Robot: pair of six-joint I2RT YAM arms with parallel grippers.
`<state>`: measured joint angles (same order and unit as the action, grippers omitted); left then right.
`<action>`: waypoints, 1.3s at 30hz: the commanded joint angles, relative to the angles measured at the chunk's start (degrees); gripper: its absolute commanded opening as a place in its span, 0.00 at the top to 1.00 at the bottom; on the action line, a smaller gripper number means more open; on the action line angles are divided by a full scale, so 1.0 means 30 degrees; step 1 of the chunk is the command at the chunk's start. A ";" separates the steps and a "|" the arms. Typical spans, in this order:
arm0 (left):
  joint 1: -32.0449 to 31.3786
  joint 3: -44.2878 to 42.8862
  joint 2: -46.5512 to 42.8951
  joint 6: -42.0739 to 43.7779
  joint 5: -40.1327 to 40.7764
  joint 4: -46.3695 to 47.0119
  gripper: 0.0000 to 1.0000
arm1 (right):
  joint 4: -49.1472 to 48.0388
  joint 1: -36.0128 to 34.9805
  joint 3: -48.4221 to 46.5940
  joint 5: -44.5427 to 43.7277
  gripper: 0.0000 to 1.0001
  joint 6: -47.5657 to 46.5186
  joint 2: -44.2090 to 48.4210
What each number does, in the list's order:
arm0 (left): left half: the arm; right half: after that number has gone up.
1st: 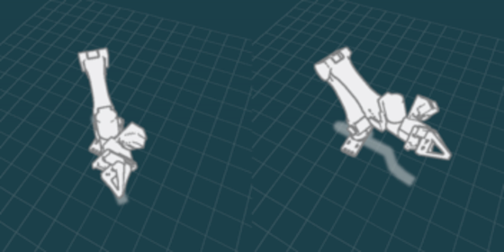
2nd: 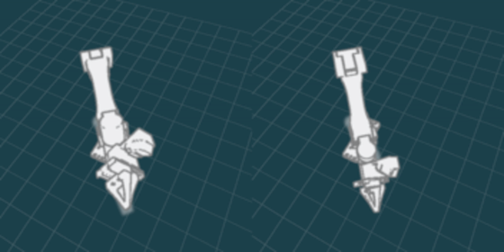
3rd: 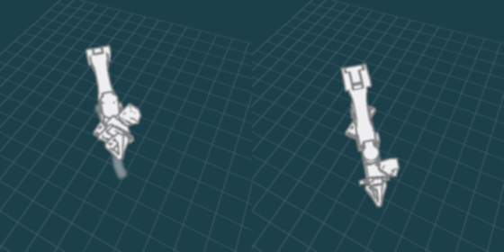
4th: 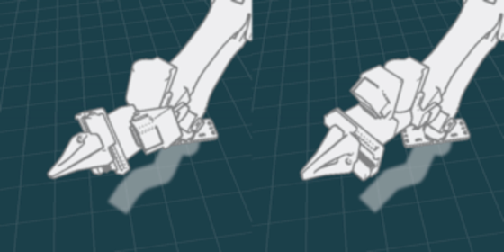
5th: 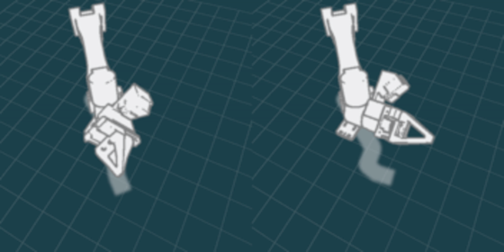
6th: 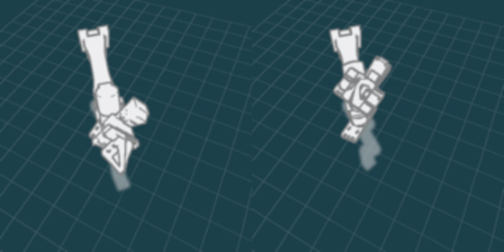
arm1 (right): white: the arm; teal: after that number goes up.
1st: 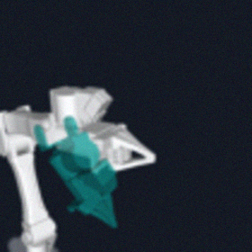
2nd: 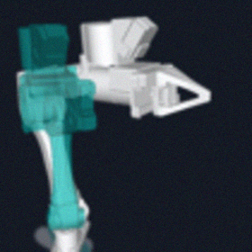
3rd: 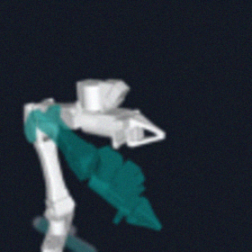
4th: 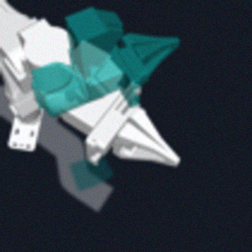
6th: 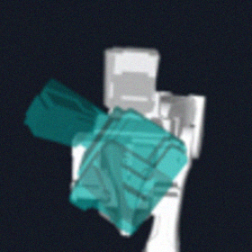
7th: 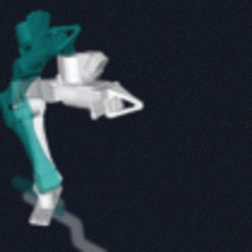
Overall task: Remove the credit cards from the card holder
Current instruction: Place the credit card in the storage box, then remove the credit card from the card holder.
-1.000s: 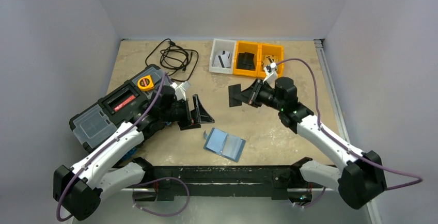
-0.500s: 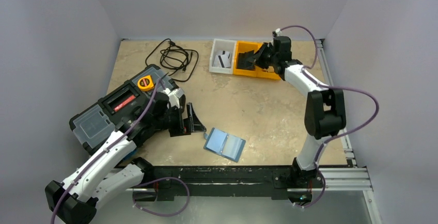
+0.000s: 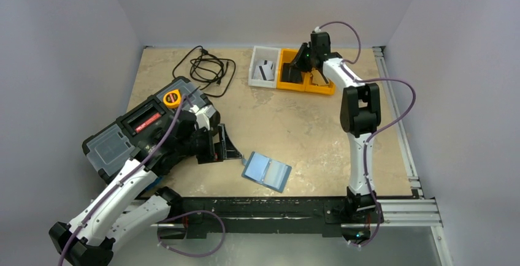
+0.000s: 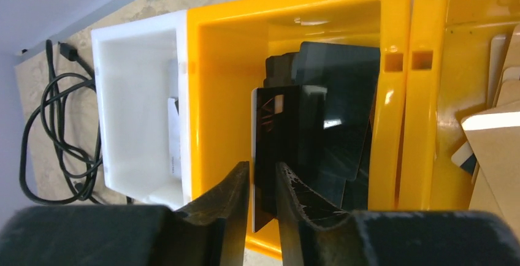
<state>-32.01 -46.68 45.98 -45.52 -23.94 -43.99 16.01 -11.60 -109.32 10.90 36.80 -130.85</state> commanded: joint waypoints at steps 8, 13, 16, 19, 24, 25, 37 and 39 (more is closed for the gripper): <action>-0.0128 -0.0106 -0.0479 0.0064 0.0101 0.0006 0.08 | 0.2680 -0.0058 -0.3260 -0.1237 0.60 -0.0576 0.0224; -0.0556 0.0212 -0.0196 -0.0121 0.0438 0.0415 0.08 | 0.2606 -0.0051 -0.1913 -0.1257 0.57 -0.0518 0.1823; -0.1181 0.0197 0.0140 -0.0216 0.0966 0.0664 0.08 | 0.2891 -0.0065 -0.0865 -0.1345 0.57 -0.0546 0.2983; -0.2065 0.0264 0.0966 -0.0425 0.1912 0.1171 0.08 | 0.2606 -0.0156 0.1382 -0.1272 0.56 -0.0627 0.4842; -0.4790 -0.0568 0.3420 -0.0547 0.4557 0.1744 0.10 | 0.1991 -0.0465 0.6268 -0.1210 0.54 -0.0448 0.8707; -0.5340 -0.0973 0.3999 -0.0511 0.5103 0.1743 0.10 | 0.1766 -0.0492 0.7392 -0.1034 0.54 -0.0395 0.9538; -1.1326 -0.6263 1.3270 0.0724 1.0173 0.0896 0.42 | 0.0060 -0.0521 1.9084 0.0384 0.55 -0.0063 1.8165; -1.1872 -0.7366 1.4747 0.0883 1.0714 0.0504 0.48 | 0.0219 -0.0517 2.0187 0.0410 0.55 -0.0063 1.9128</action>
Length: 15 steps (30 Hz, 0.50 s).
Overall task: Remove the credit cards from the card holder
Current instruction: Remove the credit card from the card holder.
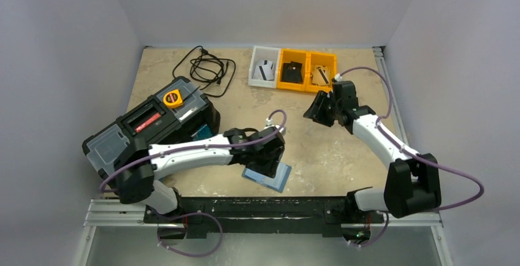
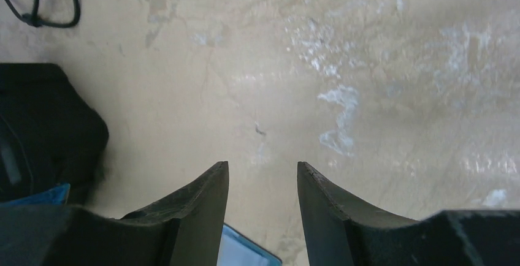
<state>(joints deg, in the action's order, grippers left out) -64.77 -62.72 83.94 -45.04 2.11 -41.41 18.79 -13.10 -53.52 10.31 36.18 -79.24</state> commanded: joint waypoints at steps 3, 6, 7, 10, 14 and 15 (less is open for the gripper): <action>-0.1438 -0.3146 0.3786 0.0875 0.2311 -0.0433 0.55 | -0.0344 -0.0019 0.2865 0.0286 0.55 0.0099 0.3232; -0.1600 -0.3584 0.4999 0.0960 0.2433 -0.0332 0.59 | -0.0157 -0.0006 0.3851 0.0277 0.55 0.0153 0.4357; -0.1636 -0.3633 0.5303 0.0991 0.2432 -0.0236 0.60 | -0.0097 -0.0020 0.4097 0.0288 0.55 0.0166 0.4618; -0.1754 -0.3786 0.6135 0.1091 0.2531 -0.0093 0.61 | 0.0151 -0.0007 0.4699 0.0278 0.55 0.0176 0.5184; -0.1824 -0.3788 0.6899 0.1198 0.2307 0.0327 0.61 | 0.0255 -0.0011 0.5269 0.0285 0.55 0.0168 0.5622; -0.1840 -0.3791 0.7096 0.1186 0.2240 0.0392 0.61 | 0.0262 -0.0006 0.5336 0.0285 0.55 0.0161 0.5640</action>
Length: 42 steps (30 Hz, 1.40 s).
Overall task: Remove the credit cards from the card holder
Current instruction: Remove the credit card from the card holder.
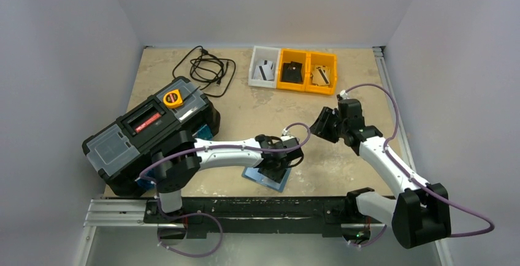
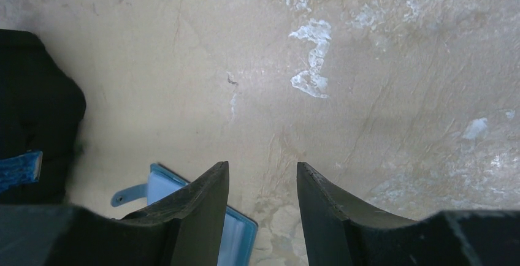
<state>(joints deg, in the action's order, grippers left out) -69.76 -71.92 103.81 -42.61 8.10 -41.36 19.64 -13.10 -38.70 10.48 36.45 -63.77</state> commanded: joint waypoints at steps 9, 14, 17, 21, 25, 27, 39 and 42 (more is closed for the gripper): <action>-0.0188 -0.1151 0.1801 -0.0242 0.0554 -0.0330 0.64 | -0.0013 -0.0008 0.0907 0.0372 0.56 -0.0035 0.0516; -0.0121 -0.1924 0.2967 -0.0975 0.0518 -0.1371 0.76 | 0.0104 -0.0014 0.0916 0.0315 0.55 -0.0104 0.0684; 0.0401 -0.1856 0.2851 -0.1377 -0.0244 -0.0802 0.89 | 0.0241 -0.0019 0.0845 0.0466 0.55 -0.0208 0.0689; 0.1492 -0.1454 0.1976 -0.1726 -0.1608 0.0439 0.99 | 0.0460 -0.0023 0.0883 0.0780 0.56 -0.0432 0.0812; 0.2517 -0.0310 0.0496 -0.2396 -0.3270 0.2216 1.00 | 0.0568 -0.0091 0.1212 0.1643 0.59 -0.0467 0.1233; 0.2976 0.0631 -0.0374 -0.2987 -0.4212 0.3618 1.00 | 0.0629 -0.0352 0.1441 0.1895 0.60 -0.0345 0.1523; 0.3557 0.4631 -0.3129 -0.5219 -0.5498 0.8743 1.00 | -0.1997 -0.5715 0.2715 0.1497 0.70 0.2548 0.0516; 0.3576 0.5075 -0.3279 -0.5426 -0.5530 0.9206 1.00 | -0.2376 -0.6265 0.2657 0.1237 0.75 0.2923 -0.0100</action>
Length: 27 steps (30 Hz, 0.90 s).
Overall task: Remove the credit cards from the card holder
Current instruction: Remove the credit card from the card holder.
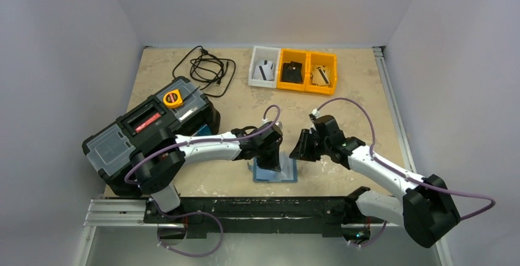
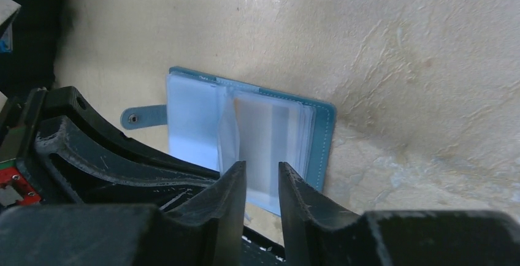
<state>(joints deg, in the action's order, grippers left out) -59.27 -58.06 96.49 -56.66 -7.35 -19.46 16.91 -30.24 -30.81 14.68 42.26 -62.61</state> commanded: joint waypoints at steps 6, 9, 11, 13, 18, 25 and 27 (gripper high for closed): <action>0.0097 0.1133 -0.0931 -0.1099 -0.0432 0.2644 1.00 | -0.2119 -0.1147 0.0262 -0.0322 0.86 0.1546 -0.1386; 0.0097 0.1435 -0.1046 -0.1247 -0.0342 0.2945 1.00 | -0.2180 -0.1625 0.0312 -0.0672 0.88 0.1776 -0.1661; 0.0097 0.1513 -0.1078 -0.1268 -0.0288 0.3086 1.00 | -0.2392 -0.1724 0.0454 -0.0649 0.89 0.1849 -0.1716; 0.0090 0.1594 -0.1073 -0.1297 -0.0316 0.3167 1.00 | -0.2569 -0.1803 0.0606 -0.0550 0.89 0.1897 -0.1811; 0.0097 0.1720 -0.1144 -0.1302 -0.0140 0.3181 1.00 | -0.2821 -0.2291 0.0518 -0.0311 0.89 0.2017 -0.2102; 0.0112 0.1946 -0.1478 -0.1298 0.0093 0.3089 1.00 | -0.2272 -0.2497 0.0263 -0.0937 0.89 0.2386 -0.1729; 0.0097 0.1952 -0.1487 -0.1331 0.0112 0.3033 1.00 | -0.1928 -0.2424 0.0329 -0.1379 0.88 0.2739 -0.1461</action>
<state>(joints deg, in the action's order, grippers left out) -59.27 -52.58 94.78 -59.53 -7.70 -12.86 9.80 -37.45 -29.34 13.52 48.56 -68.88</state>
